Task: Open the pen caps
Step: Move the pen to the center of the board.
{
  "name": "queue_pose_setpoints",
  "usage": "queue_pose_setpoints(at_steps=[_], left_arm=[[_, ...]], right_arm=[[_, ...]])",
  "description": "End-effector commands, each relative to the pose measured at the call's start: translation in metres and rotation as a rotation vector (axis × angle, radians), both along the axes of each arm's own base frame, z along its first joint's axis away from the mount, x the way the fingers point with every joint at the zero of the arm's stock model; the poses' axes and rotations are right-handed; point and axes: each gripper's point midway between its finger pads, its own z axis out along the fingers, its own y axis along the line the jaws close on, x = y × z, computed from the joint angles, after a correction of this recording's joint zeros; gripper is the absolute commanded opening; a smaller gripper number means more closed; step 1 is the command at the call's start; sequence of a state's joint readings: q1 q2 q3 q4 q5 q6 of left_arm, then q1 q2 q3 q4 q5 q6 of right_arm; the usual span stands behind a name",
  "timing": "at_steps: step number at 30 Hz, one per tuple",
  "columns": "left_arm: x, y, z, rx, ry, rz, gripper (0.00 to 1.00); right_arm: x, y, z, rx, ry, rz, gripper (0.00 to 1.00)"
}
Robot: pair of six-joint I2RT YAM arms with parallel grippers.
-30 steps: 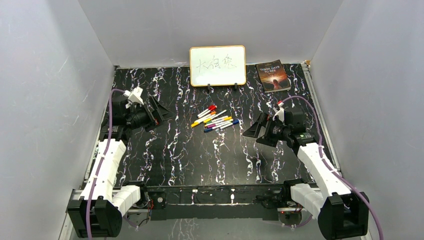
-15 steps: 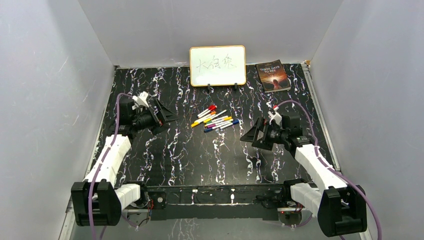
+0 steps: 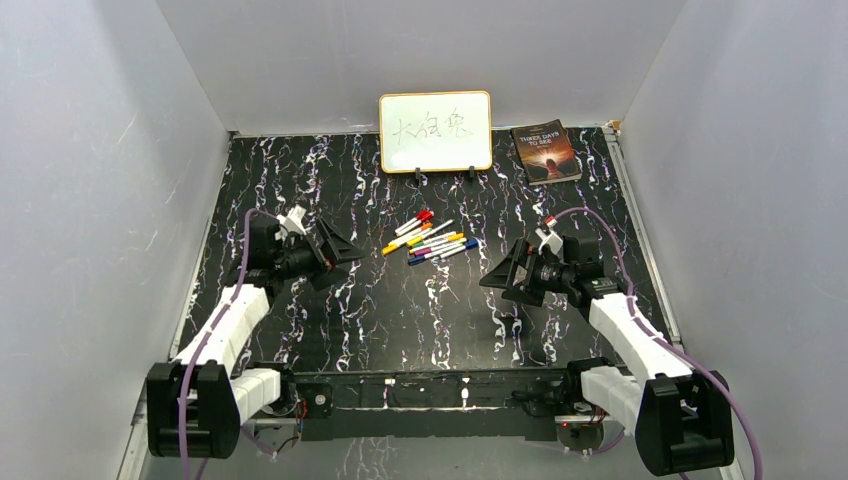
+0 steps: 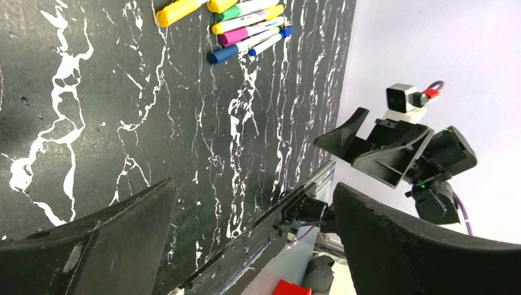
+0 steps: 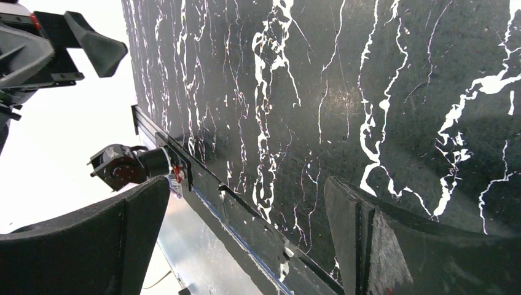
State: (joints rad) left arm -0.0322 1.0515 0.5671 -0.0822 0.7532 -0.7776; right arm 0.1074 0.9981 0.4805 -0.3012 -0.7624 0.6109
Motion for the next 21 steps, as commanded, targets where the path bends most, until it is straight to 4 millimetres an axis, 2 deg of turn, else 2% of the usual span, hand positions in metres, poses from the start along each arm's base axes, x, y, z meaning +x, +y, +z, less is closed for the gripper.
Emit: queue_pose_setpoints(at_steps=[1,6,11,17,21], left_arm=[[0.006,-0.017,0.01,-0.04,-0.032,-0.051,0.98],[0.002,-0.044,-0.008,0.052,-0.022,-0.135,0.98],[-0.008,-0.047,-0.02,0.081,-0.022,-0.127,0.98],[-0.028,-0.046,-0.023,0.117,-0.019,-0.146,0.99],[-0.039,-0.042,-0.022,0.111,-0.03,-0.14,0.98]], right_arm=[[0.021,-0.001,0.024,0.006,-0.099,-0.053,0.98],[0.035,-0.003,0.025,-0.026,-0.077,-0.094,0.98],[0.053,-0.009,0.029,-0.098,-0.073,-0.129,0.97],[0.059,-0.002,0.034,-0.135,-0.078,-0.14,0.81],[0.063,0.012,0.031,-0.177,-0.079,-0.152,0.68]])
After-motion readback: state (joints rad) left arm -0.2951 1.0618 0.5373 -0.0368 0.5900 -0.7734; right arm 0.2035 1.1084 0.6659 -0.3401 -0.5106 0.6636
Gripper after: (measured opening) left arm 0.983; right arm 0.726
